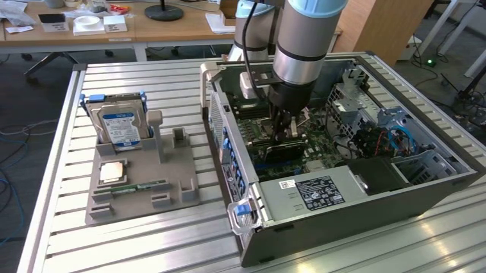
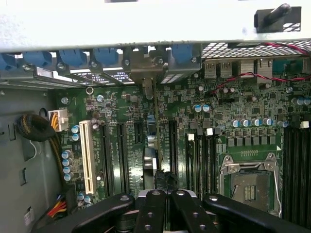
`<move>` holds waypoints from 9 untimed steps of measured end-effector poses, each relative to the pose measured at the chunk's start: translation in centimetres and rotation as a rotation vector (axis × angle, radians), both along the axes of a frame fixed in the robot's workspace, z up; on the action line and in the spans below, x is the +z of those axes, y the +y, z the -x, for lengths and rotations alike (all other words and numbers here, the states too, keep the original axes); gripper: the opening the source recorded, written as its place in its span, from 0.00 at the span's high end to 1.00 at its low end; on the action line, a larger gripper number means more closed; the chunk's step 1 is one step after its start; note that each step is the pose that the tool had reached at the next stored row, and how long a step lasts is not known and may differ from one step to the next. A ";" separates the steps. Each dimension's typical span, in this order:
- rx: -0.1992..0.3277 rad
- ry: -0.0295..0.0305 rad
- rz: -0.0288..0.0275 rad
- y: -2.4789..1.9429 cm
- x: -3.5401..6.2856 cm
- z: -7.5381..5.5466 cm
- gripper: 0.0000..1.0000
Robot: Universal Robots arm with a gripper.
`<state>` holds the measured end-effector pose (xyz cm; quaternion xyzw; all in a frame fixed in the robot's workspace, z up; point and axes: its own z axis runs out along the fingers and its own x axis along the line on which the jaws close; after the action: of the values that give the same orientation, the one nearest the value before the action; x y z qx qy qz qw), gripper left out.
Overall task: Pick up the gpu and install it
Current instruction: 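Press down on the gpu until it lock into place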
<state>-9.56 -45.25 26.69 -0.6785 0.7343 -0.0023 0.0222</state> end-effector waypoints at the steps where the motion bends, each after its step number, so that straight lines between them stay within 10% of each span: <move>1: 0.000 0.0000 0.0001 0.00 0.00 0.0 0.89; 9: 0.000 0.0000 0.0001 0.00 -0.06 0.0 0.89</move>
<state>-9.57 -45.25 26.64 -0.6785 0.7343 -0.0023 0.0221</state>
